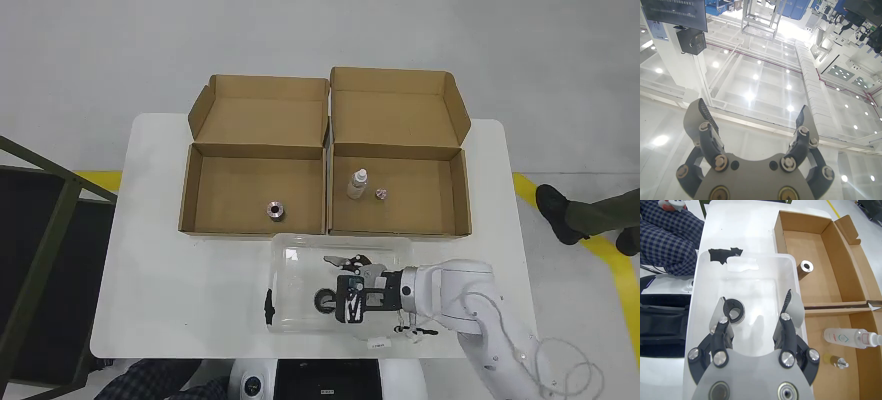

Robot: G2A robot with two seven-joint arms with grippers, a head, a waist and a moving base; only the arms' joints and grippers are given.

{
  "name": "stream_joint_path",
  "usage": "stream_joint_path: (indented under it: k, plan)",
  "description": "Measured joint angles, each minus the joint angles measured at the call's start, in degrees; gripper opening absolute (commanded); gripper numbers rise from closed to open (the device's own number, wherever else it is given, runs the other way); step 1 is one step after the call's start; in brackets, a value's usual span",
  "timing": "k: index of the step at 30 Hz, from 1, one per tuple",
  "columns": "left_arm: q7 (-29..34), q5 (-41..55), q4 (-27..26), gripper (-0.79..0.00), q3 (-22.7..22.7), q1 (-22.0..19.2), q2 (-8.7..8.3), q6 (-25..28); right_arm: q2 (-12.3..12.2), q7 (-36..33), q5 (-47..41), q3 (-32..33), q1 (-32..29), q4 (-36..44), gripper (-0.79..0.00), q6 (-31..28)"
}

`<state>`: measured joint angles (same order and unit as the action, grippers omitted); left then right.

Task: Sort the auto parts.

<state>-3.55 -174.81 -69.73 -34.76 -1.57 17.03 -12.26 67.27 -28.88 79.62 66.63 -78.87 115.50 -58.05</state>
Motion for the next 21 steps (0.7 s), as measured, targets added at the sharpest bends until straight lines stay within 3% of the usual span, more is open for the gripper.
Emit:
stream_joint_path:
  k: [11, 21]
  plan:
    - [0.0, 0.0, 0.0, 0.0, 0.0, 0.0, 0.0, 0.0, -2.49, 2.69, 1.91, -4.45, 0.74, -3.21, -0.252, 0.05]
    - [0.0, 0.0, 0.0, 0.0, 0.0, 0.0, 0.0, 0.0, -3.53, 4.58, 2.79, -8.96, 3.42, -7.16, -0.194, 0.05]
